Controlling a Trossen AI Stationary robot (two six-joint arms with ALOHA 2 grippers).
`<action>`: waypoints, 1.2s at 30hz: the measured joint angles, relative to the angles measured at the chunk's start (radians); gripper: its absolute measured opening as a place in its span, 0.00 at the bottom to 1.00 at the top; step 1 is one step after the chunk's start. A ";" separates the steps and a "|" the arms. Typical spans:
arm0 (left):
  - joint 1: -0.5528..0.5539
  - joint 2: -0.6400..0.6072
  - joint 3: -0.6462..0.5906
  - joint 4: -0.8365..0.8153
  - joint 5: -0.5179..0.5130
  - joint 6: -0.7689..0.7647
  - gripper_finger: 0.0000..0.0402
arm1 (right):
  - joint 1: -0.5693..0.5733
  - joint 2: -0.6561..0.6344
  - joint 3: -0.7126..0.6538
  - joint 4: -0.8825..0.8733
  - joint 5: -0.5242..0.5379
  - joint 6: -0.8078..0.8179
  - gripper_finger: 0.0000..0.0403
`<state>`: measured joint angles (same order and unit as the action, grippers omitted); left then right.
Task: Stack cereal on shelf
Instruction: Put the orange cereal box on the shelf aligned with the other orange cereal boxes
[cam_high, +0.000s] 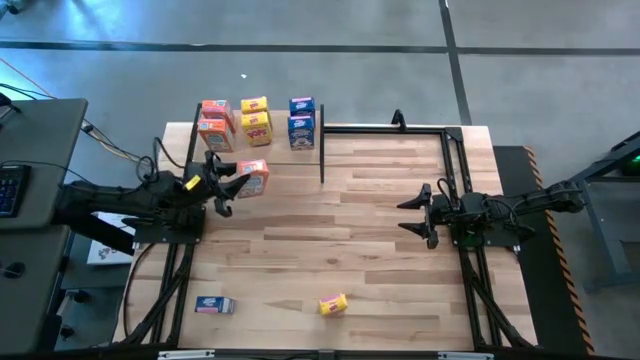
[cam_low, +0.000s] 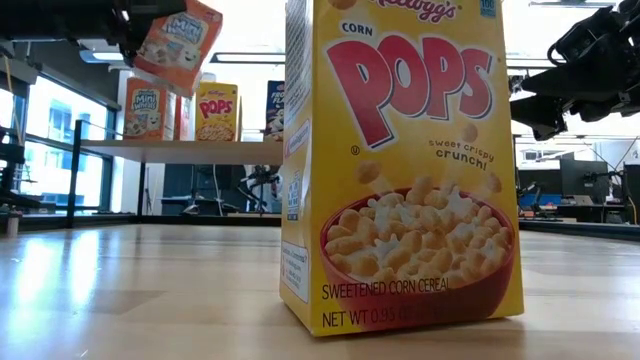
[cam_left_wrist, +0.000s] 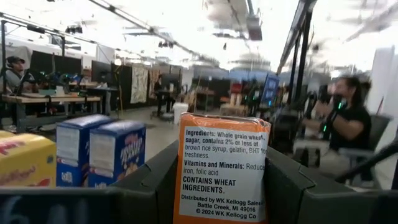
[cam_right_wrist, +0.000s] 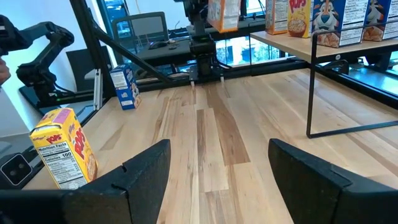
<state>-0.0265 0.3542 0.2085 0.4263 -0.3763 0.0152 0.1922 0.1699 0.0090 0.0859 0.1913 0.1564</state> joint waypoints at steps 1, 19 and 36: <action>0.000 0.018 0.000 0.000 0.000 0.005 0.40 | 0.000 0.000 0.000 0.000 0.000 0.000 0.65; -0.003 0.304 0.001 -0.008 -0.026 -0.039 0.40 | 0.000 0.000 0.000 0.000 0.000 0.000 0.65; -0.003 0.580 0.001 0.077 -0.027 -0.178 0.40 | 0.000 0.000 0.000 0.000 0.000 0.000 0.65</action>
<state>-0.0292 0.9340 0.2092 0.5031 -0.4030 -0.1623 0.1921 0.1696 0.0086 0.0860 0.1917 0.1562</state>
